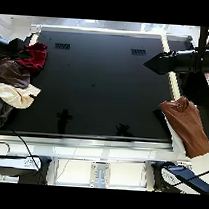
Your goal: Fold the shirts.
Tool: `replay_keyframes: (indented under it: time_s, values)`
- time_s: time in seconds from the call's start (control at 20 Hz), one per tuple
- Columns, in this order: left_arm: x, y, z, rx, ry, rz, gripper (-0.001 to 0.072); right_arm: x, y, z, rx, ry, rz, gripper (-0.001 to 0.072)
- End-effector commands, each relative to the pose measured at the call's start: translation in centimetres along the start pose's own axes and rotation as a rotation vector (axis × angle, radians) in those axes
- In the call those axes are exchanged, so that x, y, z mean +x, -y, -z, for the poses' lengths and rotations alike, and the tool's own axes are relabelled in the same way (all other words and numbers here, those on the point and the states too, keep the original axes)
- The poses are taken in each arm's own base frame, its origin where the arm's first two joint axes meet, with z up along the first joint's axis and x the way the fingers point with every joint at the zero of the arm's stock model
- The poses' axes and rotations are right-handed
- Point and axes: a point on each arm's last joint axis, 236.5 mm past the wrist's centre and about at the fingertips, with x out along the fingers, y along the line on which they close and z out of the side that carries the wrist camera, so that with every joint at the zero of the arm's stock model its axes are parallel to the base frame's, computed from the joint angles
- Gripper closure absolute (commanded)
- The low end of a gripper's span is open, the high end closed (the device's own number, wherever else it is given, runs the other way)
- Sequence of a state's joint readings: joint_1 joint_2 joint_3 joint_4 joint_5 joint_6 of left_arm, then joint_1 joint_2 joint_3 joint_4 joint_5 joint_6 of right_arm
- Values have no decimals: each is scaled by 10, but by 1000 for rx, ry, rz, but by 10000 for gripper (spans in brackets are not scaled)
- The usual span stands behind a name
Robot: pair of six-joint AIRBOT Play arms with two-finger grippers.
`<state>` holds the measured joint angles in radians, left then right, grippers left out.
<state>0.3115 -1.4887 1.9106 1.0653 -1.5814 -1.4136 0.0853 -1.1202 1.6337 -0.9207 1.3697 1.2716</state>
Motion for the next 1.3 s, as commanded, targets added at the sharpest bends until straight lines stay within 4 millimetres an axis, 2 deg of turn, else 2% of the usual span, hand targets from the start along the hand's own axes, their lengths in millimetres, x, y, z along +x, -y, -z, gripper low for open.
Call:
replay_keyframes:
  time_s: [0.0,0.1,0.15,0.25,0.3,0.45,0.55,0.65,0.8,0.9,1.05,1.15,1.25]
  values:
    - [4,-24,-12,2,42,-85,688,0,1,-2,0,9,2,380]
    - [3,-80,-12,-3,30,-295,687,0,2,-11,0,44,9,380]
    - [-3,-110,-8,-5,5,-416,637,0,2,-12,1,52,8,380]
    - [-25,-167,1,-75,-16,-628,210,0,2,-12,1,50,7,380]
    - [-34,-187,4,-169,11,-669,167,0,2,-12,2,50,7,380]
    - [-60,-235,24,-375,51,-719,167,0,2,-14,2,59,9,380]
    - [-72,-264,49,-481,38,-745,167,-1,4,-21,3,87,16,380]
    - [-72,-289,80,-569,-7,-756,167,-1,-4,-23,11,97,-15,380]
    - [-52,-317,124,-718,-26,-721,168,-1,-8,-24,16,102,-33,380]
    - [-26,-327,130,-795,55,-637,168,-1,-10,-25,19,106,-43,380]
    - [12,-325,121,-933,188,-452,169,-3,-11,-36,25,150,-49,380]
    - [25,-324,113,-999,256,-381,169,-4,-15,-43,35,183,-69,380]
    - [30,-332,115,-1051,293,-388,169,-6,-20,-49,43,205,-88,380]
